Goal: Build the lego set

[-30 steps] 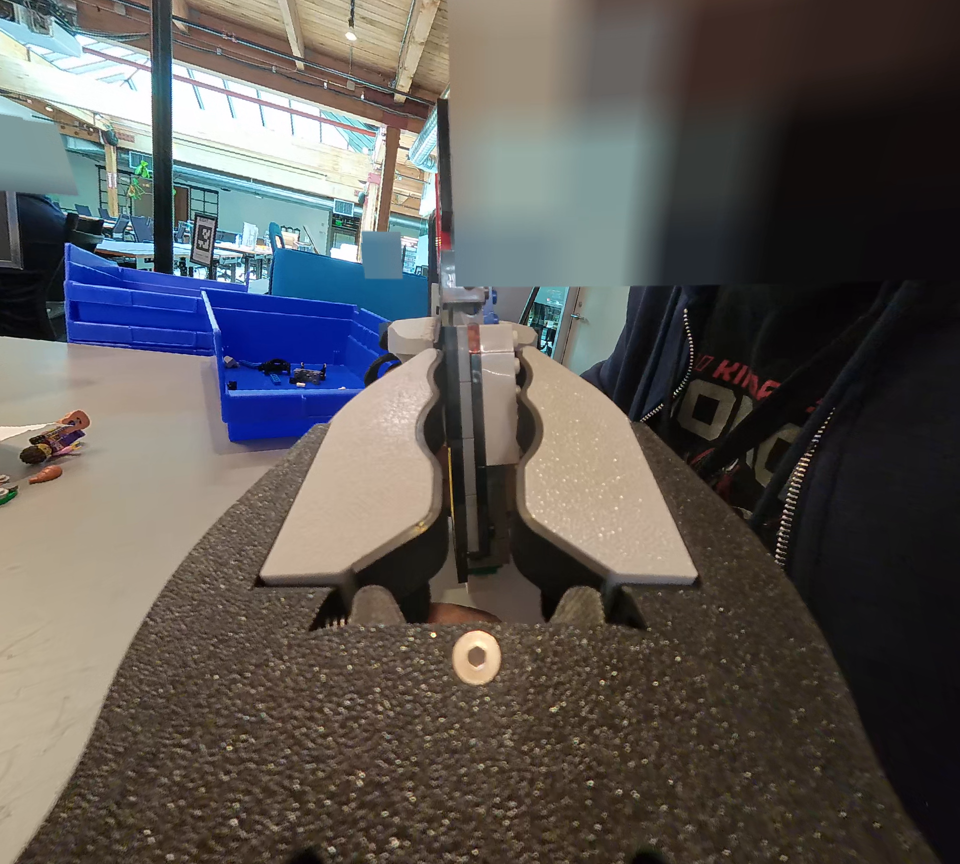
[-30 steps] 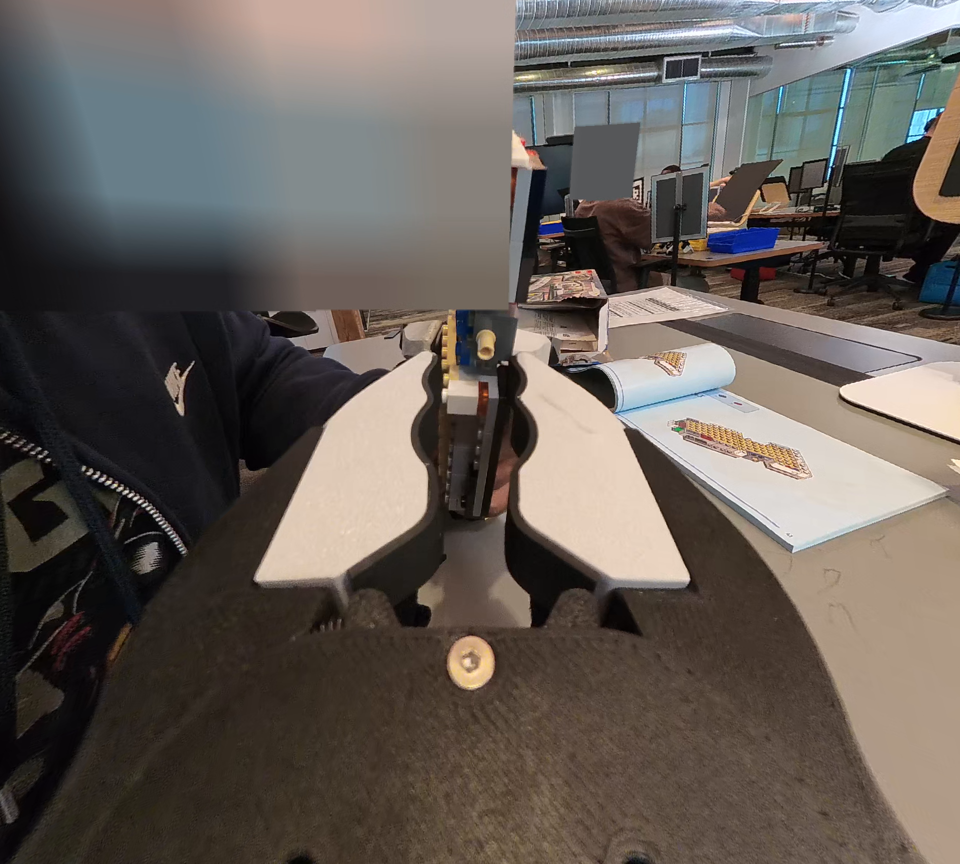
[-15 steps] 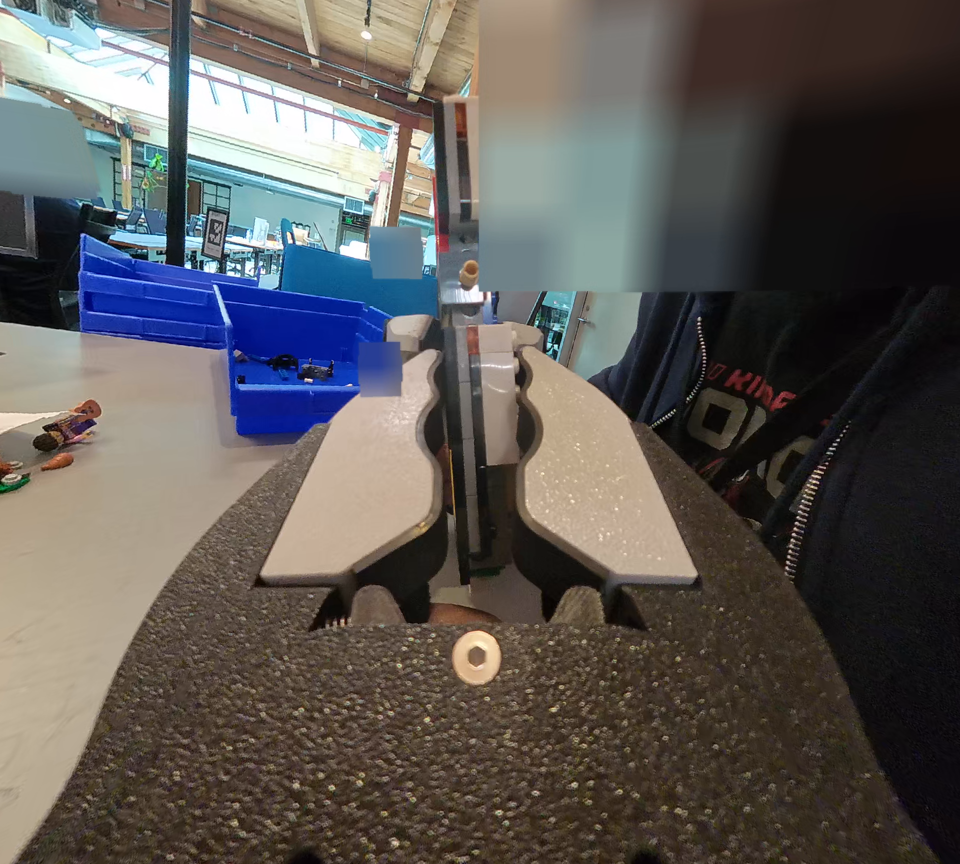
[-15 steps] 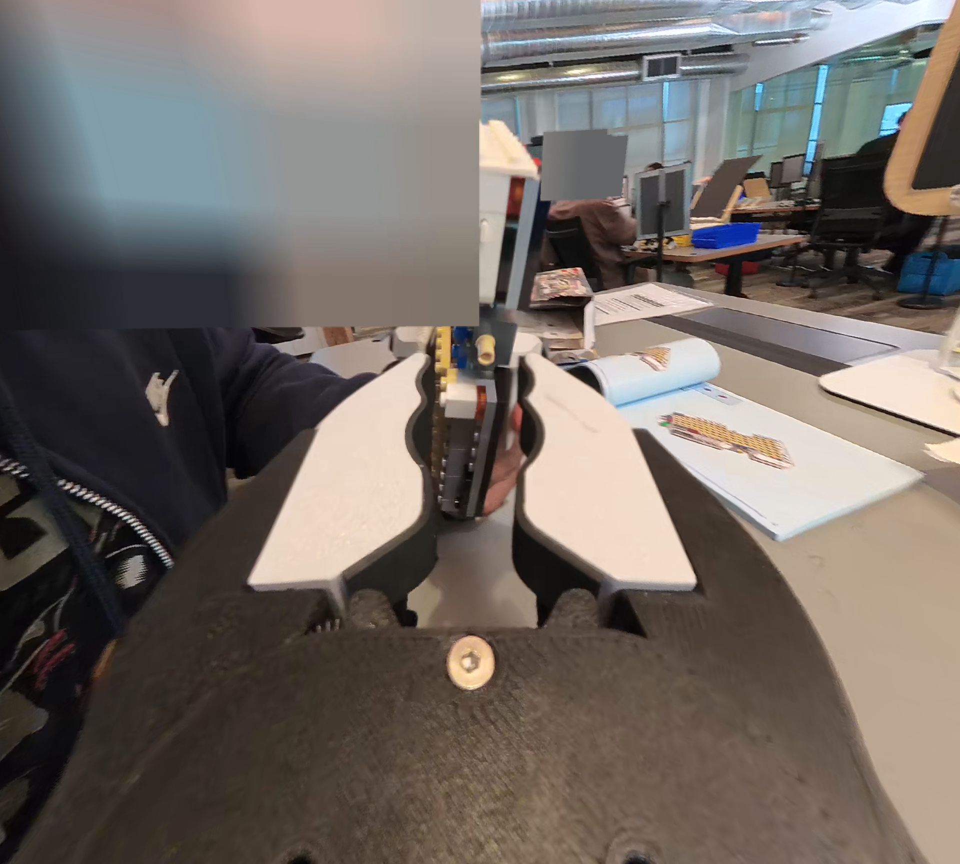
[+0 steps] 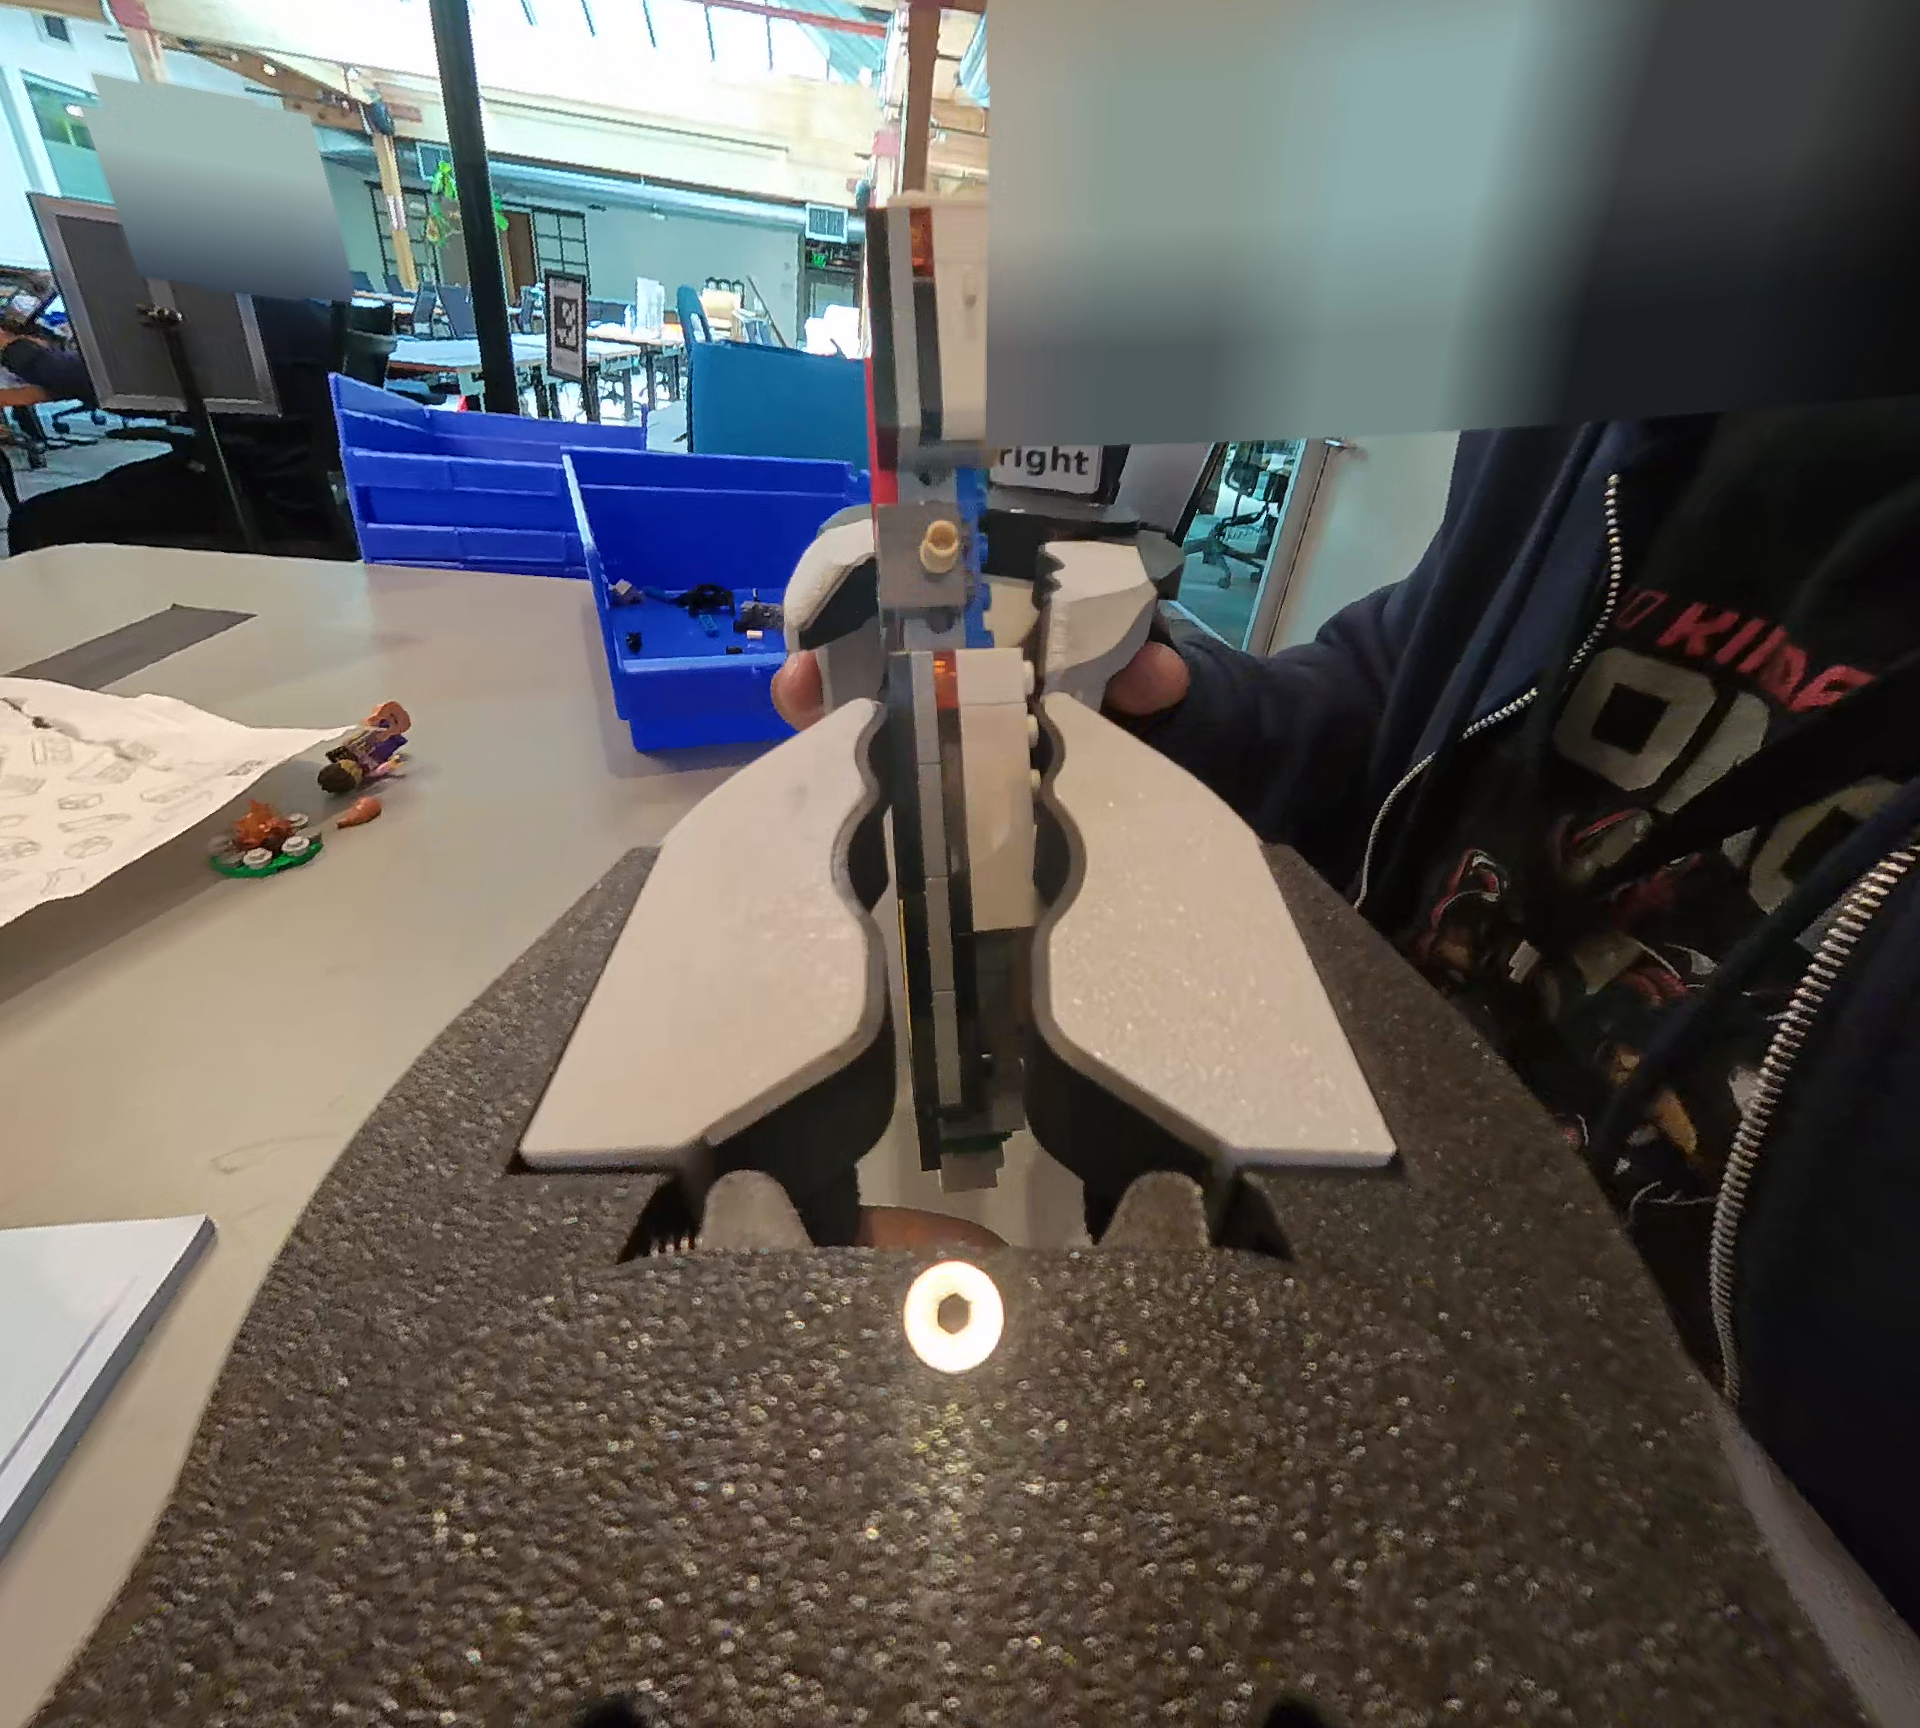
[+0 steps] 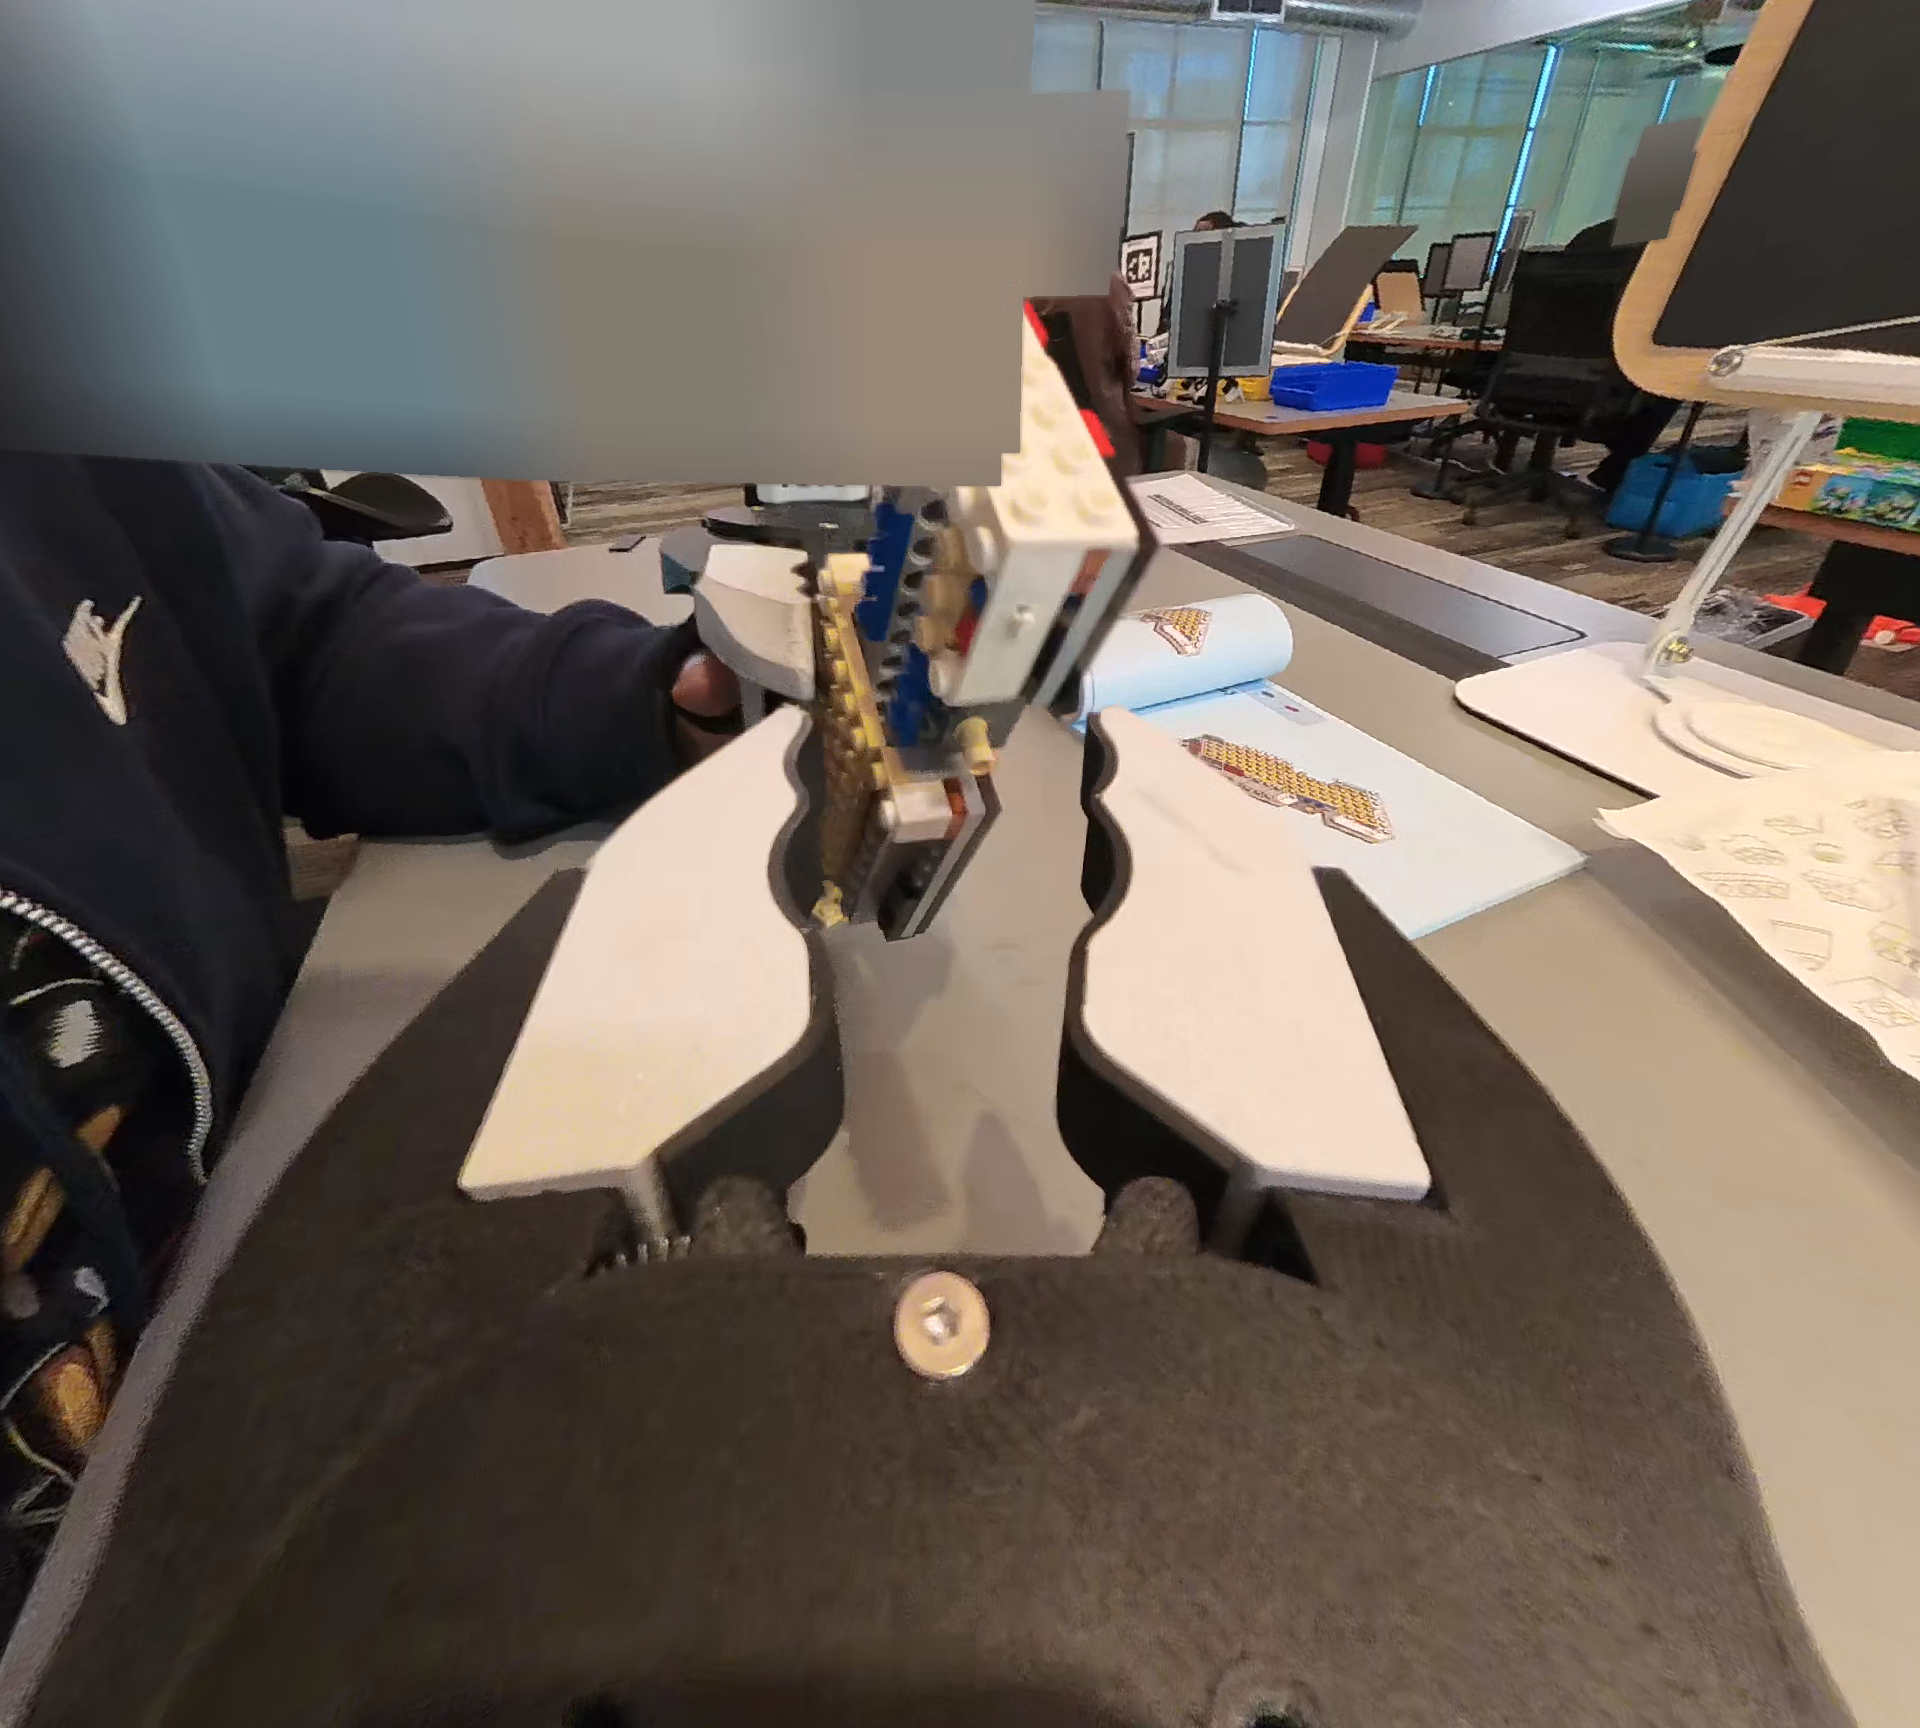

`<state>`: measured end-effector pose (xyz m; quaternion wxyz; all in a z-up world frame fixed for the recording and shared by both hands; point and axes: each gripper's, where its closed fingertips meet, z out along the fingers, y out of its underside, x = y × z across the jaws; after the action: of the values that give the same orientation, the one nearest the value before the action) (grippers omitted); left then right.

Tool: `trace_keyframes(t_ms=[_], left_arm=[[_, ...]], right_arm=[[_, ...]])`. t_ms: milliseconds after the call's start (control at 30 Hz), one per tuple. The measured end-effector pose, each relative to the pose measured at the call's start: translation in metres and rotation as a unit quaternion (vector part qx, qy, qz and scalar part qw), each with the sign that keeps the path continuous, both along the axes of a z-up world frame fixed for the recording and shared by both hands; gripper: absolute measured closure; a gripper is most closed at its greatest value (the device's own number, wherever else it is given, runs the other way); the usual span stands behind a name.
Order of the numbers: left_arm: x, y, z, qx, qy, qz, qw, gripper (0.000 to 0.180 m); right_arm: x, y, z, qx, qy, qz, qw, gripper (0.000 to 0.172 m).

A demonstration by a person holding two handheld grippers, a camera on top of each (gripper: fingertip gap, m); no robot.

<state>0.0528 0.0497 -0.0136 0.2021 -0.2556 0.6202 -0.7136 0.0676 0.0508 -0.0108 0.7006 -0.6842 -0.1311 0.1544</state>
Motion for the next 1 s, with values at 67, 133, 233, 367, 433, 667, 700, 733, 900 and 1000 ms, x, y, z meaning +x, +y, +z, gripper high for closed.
trace_keyframes(t_ms=[67, 133, 233, 367, 433, 667, 700, 733, 900, 1000], left_arm=[[0.001, 0.001, -0.003, 0.01, 0.011, 0.002, 1.0, 0.157], [0.002, 0.002, -0.006, 0.018, 0.021, 0.002, 1.0, 0.157], [0.003, 0.004, -0.01, 0.036, 0.036, 0.004, 0.999, 0.157], [0.002, 0.004, -0.019, 0.07, 0.06, -0.004, 0.996, 0.157], [-0.001, 0.002, -0.023, 0.086, 0.07, -0.015, 0.994, 0.157], [-0.01, -0.003, -0.03, 0.167, 0.056, -0.021, 0.984, 0.156], [-0.01, -0.004, -0.032, 0.18, 0.054, -0.02, 0.982, 0.156], [-0.011, -0.004, -0.033, 0.192, 0.052, -0.018, 0.98, 0.156], [-0.009, 0.002, -0.034, 0.253, 0.013, 0.012, 0.967, 0.156], [-0.007, 0.007, -0.034, 0.311, -0.027, 0.044, 0.949, 0.156]], right_arm=[[0.002, 0.001, -0.002, -0.006, -0.019, -0.008, 1.0, 0.121], [0.009, 0.0, -0.002, -0.009, -0.031, -0.022, 0.999, 0.119], [0.022, -0.004, 0.002, -0.008, -0.034, -0.039, 0.999, 0.118], [0.029, -0.009, 0.008, -0.012, -0.071, -0.043, 0.996, 0.117], [0.025, -0.011, 0.01, -0.016, -0.093, -0.025, 0.995, 0.117], [0.002, -0.014, 0.001, -0.052, -0.188, 0.037, 0.98, 0.125], [-0.001, -0.013, 0.0, -0.055, -0.198, 0.042, 0.978, 0.128], [-0.003, -0.014, -0.001, -0.059, -0.205, 0.051, 0.976, 0.13], [-0.01, -0.017, -0.003, -0.057, -0.239, 0.069, 0.967, 0.136], [-0.01, -0.018, -0.001, -0.043, -0.257, 0.061, 0.963, 0.136]])
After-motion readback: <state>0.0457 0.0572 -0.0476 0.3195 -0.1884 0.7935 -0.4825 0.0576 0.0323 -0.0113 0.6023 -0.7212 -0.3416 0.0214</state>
